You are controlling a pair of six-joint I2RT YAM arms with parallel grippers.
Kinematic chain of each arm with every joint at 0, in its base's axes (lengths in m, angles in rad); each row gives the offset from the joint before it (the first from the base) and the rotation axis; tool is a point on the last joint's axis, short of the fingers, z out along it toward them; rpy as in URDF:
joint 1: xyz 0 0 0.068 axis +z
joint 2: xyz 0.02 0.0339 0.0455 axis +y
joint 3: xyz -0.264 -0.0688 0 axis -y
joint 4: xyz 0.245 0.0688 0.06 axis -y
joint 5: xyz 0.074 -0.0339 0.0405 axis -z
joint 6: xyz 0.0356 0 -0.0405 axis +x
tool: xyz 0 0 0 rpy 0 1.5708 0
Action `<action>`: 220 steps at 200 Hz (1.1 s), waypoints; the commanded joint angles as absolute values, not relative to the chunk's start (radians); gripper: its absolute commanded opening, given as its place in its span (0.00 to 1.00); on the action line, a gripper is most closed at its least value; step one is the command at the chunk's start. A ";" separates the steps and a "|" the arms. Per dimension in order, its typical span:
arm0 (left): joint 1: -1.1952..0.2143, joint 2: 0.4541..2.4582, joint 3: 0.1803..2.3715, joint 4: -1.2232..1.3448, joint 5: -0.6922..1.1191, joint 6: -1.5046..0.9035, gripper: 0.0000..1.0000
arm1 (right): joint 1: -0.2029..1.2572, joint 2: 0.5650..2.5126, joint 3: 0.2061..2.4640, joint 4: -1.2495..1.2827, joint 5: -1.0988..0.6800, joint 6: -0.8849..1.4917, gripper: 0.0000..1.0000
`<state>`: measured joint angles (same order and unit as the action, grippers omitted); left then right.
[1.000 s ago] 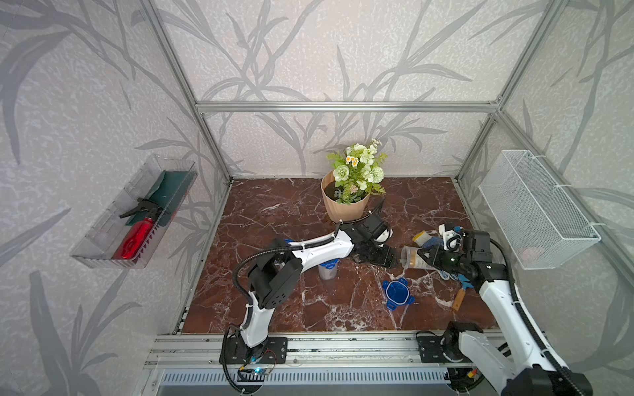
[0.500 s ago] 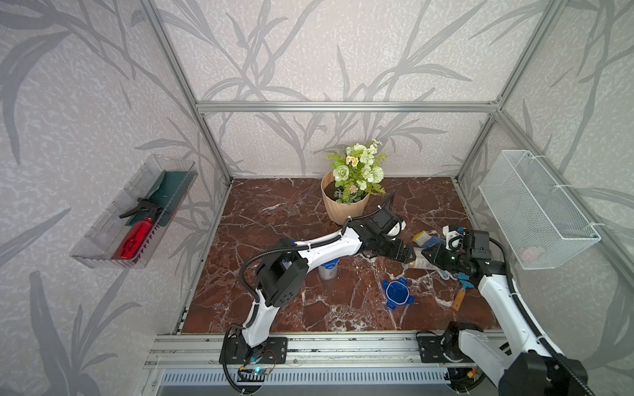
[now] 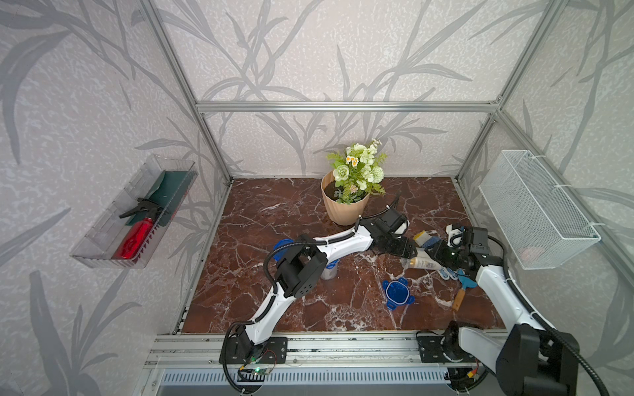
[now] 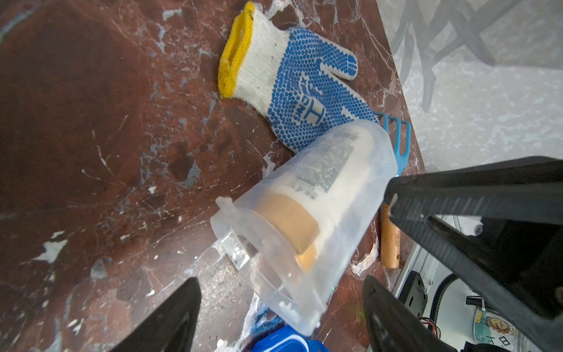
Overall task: Take out toiletry kits
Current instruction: Pick up the container from the center of the board.
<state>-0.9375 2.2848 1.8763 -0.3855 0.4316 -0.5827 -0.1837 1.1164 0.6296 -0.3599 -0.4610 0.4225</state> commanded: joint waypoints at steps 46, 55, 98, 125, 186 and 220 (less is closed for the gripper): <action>-0.942 2.351 1.978 -0.413 0.447 -0.588 0.58 | -0.188 1.150 0.588 -0.290 -0.494 0.434 0.23; -0.942 2.354 1.980 -0.415 0.447 -0.588 0.55 | -0.187 1.152 0.584 -0.286 -0.498 0.436 0.23; -0.939 2.349 1.964 -0.415 0.458 -0.591 0.25 | -0.188 1.149 0.585 -0.281 -0.514 0.439 0.24; -0.936 2.336 1.946 -0.404 0.467 -0.600 0.13 | -0.187 1.133 0.589 -0.291 -0.520 0.438 0.24; -0.905 2.231 1.829 -0.341 0.543 -0.623 0.00 | -0.174 1.021 0.633 -0.377 -0.518 0.357 0.40; -0.865 2.123 1.730 -0.318 0.566 -0.600 0.00 | -0.097 0.935 0.678 -0.475 -0.386 0.278 0.57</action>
<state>-0.8970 2.2318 1.7821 -0.3229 0.5285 -0.6102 -0.1493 0.9916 0.6258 -0.3836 -0.4767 0.3599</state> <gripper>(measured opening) 0.105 0.535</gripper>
